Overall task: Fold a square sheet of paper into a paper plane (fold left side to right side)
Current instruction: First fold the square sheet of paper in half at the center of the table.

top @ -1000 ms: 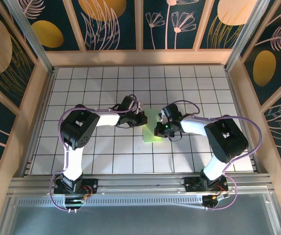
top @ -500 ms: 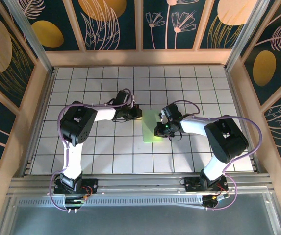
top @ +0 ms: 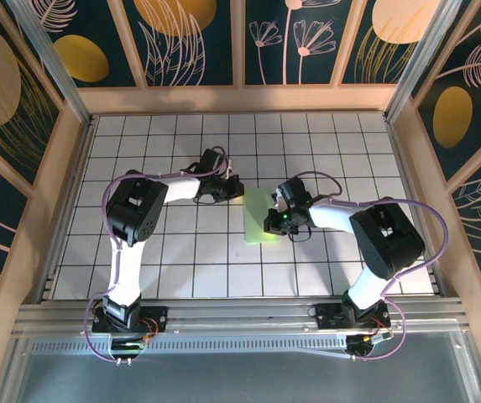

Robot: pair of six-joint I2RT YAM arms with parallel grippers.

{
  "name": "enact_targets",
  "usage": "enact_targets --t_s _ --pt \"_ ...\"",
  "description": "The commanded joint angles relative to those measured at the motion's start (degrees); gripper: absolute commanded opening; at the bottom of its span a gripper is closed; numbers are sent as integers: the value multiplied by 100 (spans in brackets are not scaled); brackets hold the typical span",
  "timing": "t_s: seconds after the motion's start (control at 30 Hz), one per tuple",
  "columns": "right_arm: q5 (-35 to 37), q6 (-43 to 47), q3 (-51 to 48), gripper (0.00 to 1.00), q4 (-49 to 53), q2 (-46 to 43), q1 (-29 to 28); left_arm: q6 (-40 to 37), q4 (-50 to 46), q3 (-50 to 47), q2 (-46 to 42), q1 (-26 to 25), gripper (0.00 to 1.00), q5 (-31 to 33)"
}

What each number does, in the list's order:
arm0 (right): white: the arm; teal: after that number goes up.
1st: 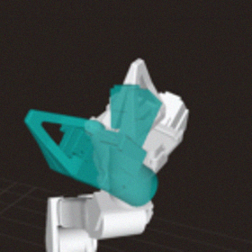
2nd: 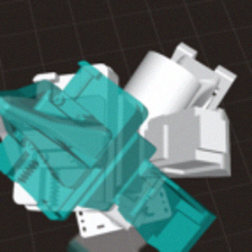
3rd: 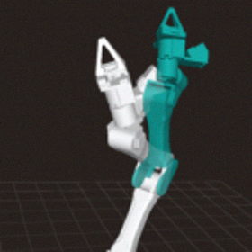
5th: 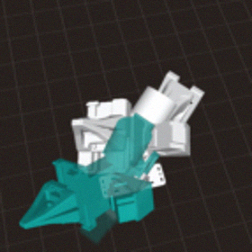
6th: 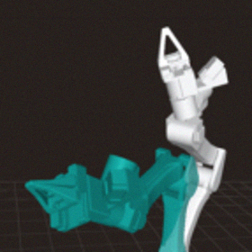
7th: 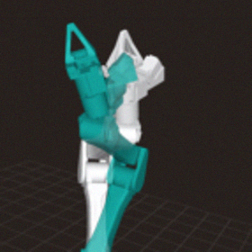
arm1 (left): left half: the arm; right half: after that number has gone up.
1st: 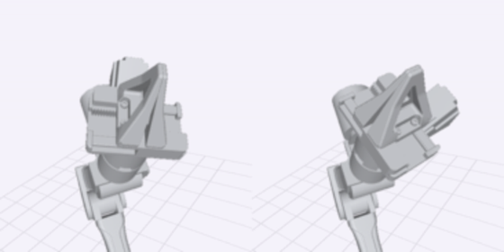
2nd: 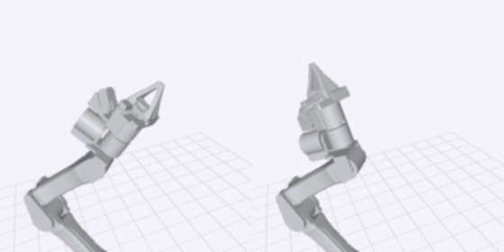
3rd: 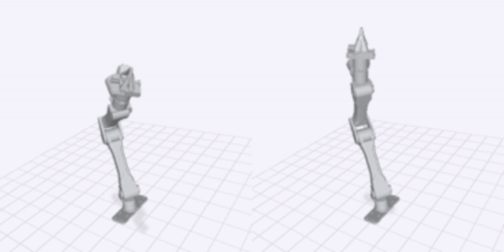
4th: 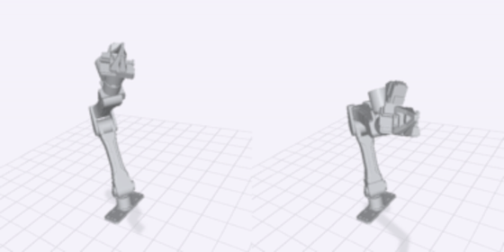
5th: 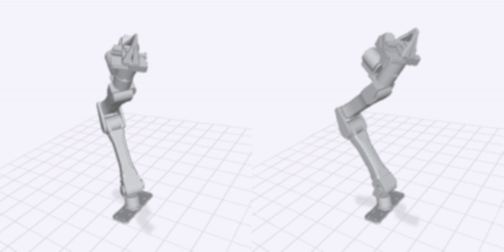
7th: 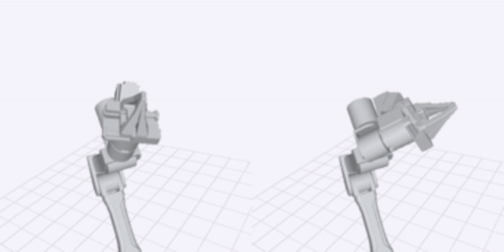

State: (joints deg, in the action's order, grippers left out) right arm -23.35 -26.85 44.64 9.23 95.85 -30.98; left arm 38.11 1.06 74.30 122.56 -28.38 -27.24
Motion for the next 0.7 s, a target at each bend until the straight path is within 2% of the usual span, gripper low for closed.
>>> enact_targets --t_s 0.0,0.37,0.5,0.67 --pt "833 120 -291 0 949 357 4 -166 78 160 438 384 0 930" --pt "806 99 -282 0 931 352 -4 -181 77 409 593 434 0 887" --pt "797 84 -263 0 940 320 -4 -140 412 -144 126 430 0 830" --pt "793 75 -292 0 922 318 -4 105 988 -936 -560 286 0 284"
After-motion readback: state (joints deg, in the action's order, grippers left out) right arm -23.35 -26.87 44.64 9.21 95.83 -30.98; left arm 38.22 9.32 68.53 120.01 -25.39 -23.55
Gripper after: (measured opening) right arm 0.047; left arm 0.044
